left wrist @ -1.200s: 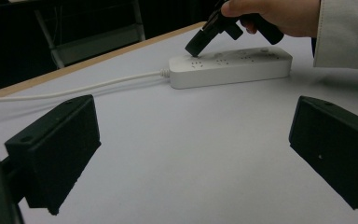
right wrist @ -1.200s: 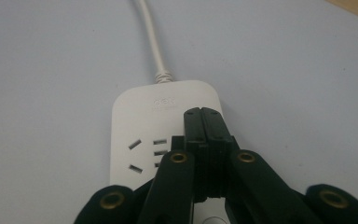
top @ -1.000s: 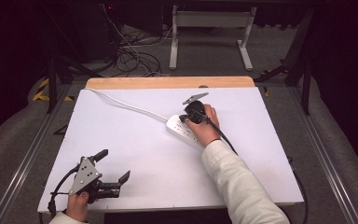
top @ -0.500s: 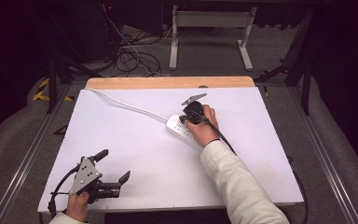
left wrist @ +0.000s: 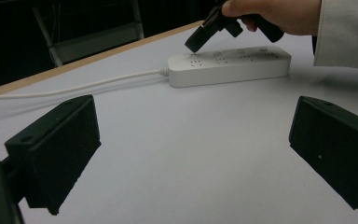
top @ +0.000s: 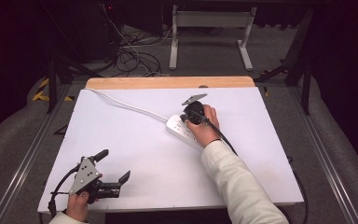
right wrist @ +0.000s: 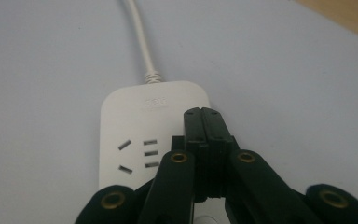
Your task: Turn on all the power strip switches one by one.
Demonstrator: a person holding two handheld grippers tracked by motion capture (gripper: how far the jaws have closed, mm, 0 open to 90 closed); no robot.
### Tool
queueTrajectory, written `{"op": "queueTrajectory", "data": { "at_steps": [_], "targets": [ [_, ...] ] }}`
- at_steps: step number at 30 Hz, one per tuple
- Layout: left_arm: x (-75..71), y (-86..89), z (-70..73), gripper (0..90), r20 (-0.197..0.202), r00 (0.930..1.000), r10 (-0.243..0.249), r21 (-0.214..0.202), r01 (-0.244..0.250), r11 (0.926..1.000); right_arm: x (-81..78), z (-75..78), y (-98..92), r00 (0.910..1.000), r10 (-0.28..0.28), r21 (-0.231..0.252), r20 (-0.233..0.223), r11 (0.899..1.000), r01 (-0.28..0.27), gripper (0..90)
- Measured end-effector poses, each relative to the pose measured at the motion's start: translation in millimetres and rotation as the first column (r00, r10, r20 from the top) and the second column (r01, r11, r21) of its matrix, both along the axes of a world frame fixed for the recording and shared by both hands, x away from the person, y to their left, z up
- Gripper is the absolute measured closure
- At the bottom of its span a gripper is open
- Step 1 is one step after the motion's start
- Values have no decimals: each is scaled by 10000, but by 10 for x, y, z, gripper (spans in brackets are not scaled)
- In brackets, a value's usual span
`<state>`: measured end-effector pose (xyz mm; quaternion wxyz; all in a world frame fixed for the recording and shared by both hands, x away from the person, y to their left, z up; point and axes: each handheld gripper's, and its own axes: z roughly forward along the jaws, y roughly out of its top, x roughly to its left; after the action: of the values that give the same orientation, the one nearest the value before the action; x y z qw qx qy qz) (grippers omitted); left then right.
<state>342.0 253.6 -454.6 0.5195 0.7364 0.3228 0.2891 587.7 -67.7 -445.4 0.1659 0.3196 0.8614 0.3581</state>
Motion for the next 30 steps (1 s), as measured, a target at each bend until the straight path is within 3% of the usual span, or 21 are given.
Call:
{"op": "queueTrajectory", "data": {
  "at_steps": [1,3,8,11,13,18,30],
  "targets": [
    [6,1,-2,21,4,10000,34,-22,-34,10000,-33,51,-24,9998,60,461,195,9989,-69,898],
    [17,1,-7,21,-48,10000,57,-38,-57,10000,-109,179,-55,9980,241,1046,583,9941,-301,779],
    [8,-7,-4,21,25,10000,39,71,-39,10000,-303,392,-130,9882,851,1207,1272,9876,-1005,496],
    [7,-8,-1,21,31,10000,46,54,-46,10000,-404,484,-184,9831,1094,1383,1468,9818,-1299,468],
    [5,-16,-3,21,-4,10000,66,41,-66,10000,-486,549,-236,9851,1118,1768,1305,9751,-1340,437],
    [13,-16,-8,21,2,10000,85,26,-85,10000,-651,643,-309,9785,1361,2011,1550,9654,-1662,370],
    [10,-10,-7,21,-1,10000,59,-9,-59,10000,-991,720,-583,9700,1519,2637,1897,9438,-1994,224]
  ]
}}
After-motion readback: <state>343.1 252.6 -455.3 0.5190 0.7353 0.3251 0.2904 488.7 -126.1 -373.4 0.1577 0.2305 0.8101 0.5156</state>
